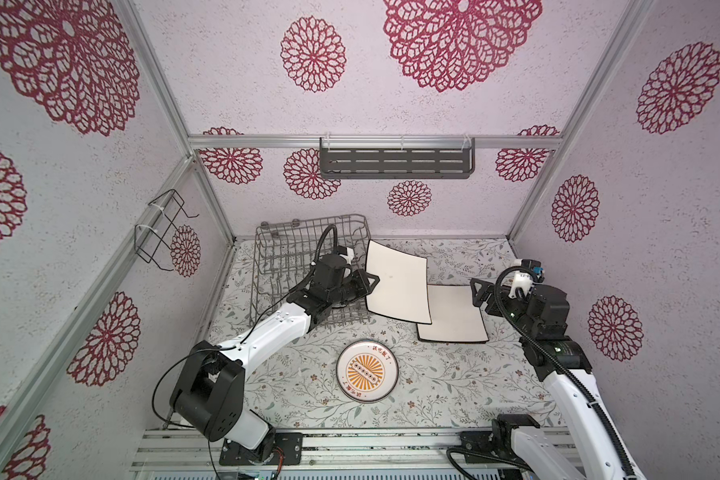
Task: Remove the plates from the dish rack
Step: 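Lower the cream plate onto the stack while the right gripper steadies it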
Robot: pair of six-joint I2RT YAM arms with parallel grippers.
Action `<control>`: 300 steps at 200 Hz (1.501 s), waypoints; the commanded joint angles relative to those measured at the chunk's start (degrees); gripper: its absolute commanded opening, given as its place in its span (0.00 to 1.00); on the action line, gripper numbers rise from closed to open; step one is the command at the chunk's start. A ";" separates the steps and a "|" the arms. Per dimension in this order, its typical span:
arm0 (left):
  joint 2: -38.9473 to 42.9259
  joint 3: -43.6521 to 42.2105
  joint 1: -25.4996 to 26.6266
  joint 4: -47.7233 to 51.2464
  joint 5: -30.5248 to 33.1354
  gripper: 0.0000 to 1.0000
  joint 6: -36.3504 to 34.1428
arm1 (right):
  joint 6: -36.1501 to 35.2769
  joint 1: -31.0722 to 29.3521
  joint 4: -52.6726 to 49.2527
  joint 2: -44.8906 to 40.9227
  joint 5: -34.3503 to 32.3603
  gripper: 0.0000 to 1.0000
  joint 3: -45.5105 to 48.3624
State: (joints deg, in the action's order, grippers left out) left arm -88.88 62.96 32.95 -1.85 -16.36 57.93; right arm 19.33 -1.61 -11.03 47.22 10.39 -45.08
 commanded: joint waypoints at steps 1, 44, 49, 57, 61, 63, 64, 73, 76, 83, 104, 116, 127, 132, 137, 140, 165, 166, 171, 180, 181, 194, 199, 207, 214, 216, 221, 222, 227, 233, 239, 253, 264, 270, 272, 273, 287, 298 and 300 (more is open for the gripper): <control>-0.45 4.06 1.30 -13.75 -1.74 0.00 3.12 | 1.17 1.23 2.05 0.22 2.18 0.99 0.38; -5.59 5.44 3.38 -16.14 -1.09 0.00 4.71 | 1.08 3.42 2.82 0.59 3.74 0.99 2.48; -6.24 5.57 3.58 -16.52 -0.89 0.00 4.88 | 1.17 3.66 3.05 0.63 3.91 0.99 2.89; -7.30 5.81 4.02 -17.18 -0.78 0.00 5.19 | 1.25 4.05 3.19 0.72 4.17 0.99 3.51; -7.88 6.00 4.20 -17.35 -0.77 0.00 5.42 | 1.31 4.29 3.33 0.76 4.23 0.99 3.74; -8.13 6.07 4.33 -17.50 -0.71 0.00 5.57 | 1.36 4.34 3.37 0.72 4.32 0.99 3.94; -8.23 6.14 4.37 -17.58 -0.66 0.00 5.63 | 1.39 4.34 3.42 0.74 4.34 0.99 3.99; -9.33 6.87 5.08 -17.12 0.02 0.00 5.22 | 1.45 4.81 3.63 0.94 4.67 0.99 4.59; -9.52 7.37 5.40 -16.31 0.42 0.00 4.61 | 1.46 4.91 3.64 1.03 4.76 0.99 4.71; -10.04 8.74 6.36 -13.81 1.60 0.00 2.80 | 1.46 5.18 3.78 1.18 4.89 0.99 5.05; -11.83 11.93 8.42 -10.96 3.20 0.00 0.71 | 1.21 5.93 3.82 1.66 5.20 0.99 5.43; -13.22 12.67 9.00 -11.97 2.77 0.00 1.64 | 1.07 6.32 4.04 1.79 5.34 0.99 5.69; -14.43 13.27 9.40 -12.58 2.50 0.00 2.37 | 1.19 6.72 4.46 1.83 5.58 0.99 6.04; -14.87 13.52 9.64 -12.88 2.44 0.00 2.59 | 1.22 6.95 4.69 1.84 5.84 0.99 6.26; -15.34 13.87 9.80 -13.07 2.41 0.00 2.75 | 1.25 7.17 4.78 1.99 5.97 0.99 6.38; -15.61 14.00 9.89 -13.17 2.46 0.00 2.92 | 1.24 7.19 4.86 2.04 6.08 0.99 6.47; -17.66 15.04 10.65 -14.47 2.17 0.00 3.84 | 1.23 7.97 5.39 2.30 6.64 0.99 7.26; -17.74 15.06 10.65 -14.53 2.19 0.00 3.89 | 1.23 8.00 5.40 2.32 6.69 0.99 7.27; -18.17 15.32 10.77 -14.69 2.18 0.00 4.10 | 1.18 8.17 5.48 2.35 6.74 0.99 7.44; -18.87 15.75 10.98 -15.10 2.09 0.00 4.50 | 1.10 8.50 5.62 2.39 6.90 0.99 7.70; -18.96 15.81 10.99 -15.15 2.06 0.00 4.53 | 1.08 8.52 5.64 2.41 6.87 0.99 7.76; -19.94 16.71 11.25 -15.29 1.87 0.00 4.71 | 1.13 8.99 5.84 2.44 7.26 0.99 8.12; -20.35 17.07 11.34 -15.29 1.84 0.00 4.75 | 1.08 9.22 5.92 2.44 7.35 0.99 8.21; -20.91 17.55 11.43 -15.42 1.74 0.00 4.91 | 0.98 9.50 6.01 2.51 7.46 0.99 8.33; -21.43 18.01 11.52 -15.46 1.70 0.00 5.13 | 0.97 9.79 6.09 2.54 7.66 0.99 8.51; -21.60 18.13 11.52 -15.47 1.67 0.00 5.21 | 0.97 9.85 6.10 2.55 7.77 0.99 8.56; -21.95 18.45 11.52 -15.53 1.56 0.00 5.30 | 0.97 10.01 6.26 2.69 7.88 0.99 8.65; -21.99 18.48 11.57 -15.59 1.58 0.00 5.33 | 0.97 10.07 6.27 2.74 7.88 0.99 8.67; -22.39 18.73 11.61 -15.66 1.58 0.00 5.55 | 0.97 10.25 6.36 2.80 7.90 0.99 8.76; -22.78 19.01 11.62 -15.93 1.54 0.00 5.74 | 0.99 10.47 6.45 3.02 8.20 0.99 8.86; -23.08 19.28 11.70 -16.12 1.46 0.00 5.94 | 1.06 10.69 6.63 3.14 8.28 0.99 8.95; -24.98 19.90 11.75 -16.50 1.29 0.00 6.52 | 1.31 11.23 7.09 3.58 8.75 0.99 9.20; -25.95 20.42 11.84 -16.61 1.12 0.00 6.76 | 1.46 11.45 7.33 4.13 8.94 0.99 9.22; -26.30 20.68 11.87 -16.59 1.08 0.00 6.97 | 1.41 11.67 7.43 4.31 9.02 0.99 9.22; -26.46 20.73 11.92 -16.61 1.00 0.00 7.03 | 1.41 11.70 7.42 4.42 8.96 0.99 9.22; -26.54 20.76 11.94 -16.61 0.99 0.00 7.02 | 1.41 11.71 7.42 4.53 9.00 0.99 9.18; -27.26 21.29 11.98 -16.70 0.81 0.00 7.23 | 1.48 11.97 7.69 5.14 9.09 0.99 9.25; -27.73 21.43 12.05 -16.69 0.88 0.00 7.40 | 1.45 12.22 7.86 5.67 9.03 0.99 9.22; -27.88 21.48 12.05 -16.65 0.89 0.00 7.47 | 1.49 12.17 7.93 5.79 9.03 0.99 9.22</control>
State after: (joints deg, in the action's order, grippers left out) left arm -117.51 81.03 44.34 -8.05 -13.50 63.09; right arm 19.68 9.89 -5.52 52.40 18.28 -35.81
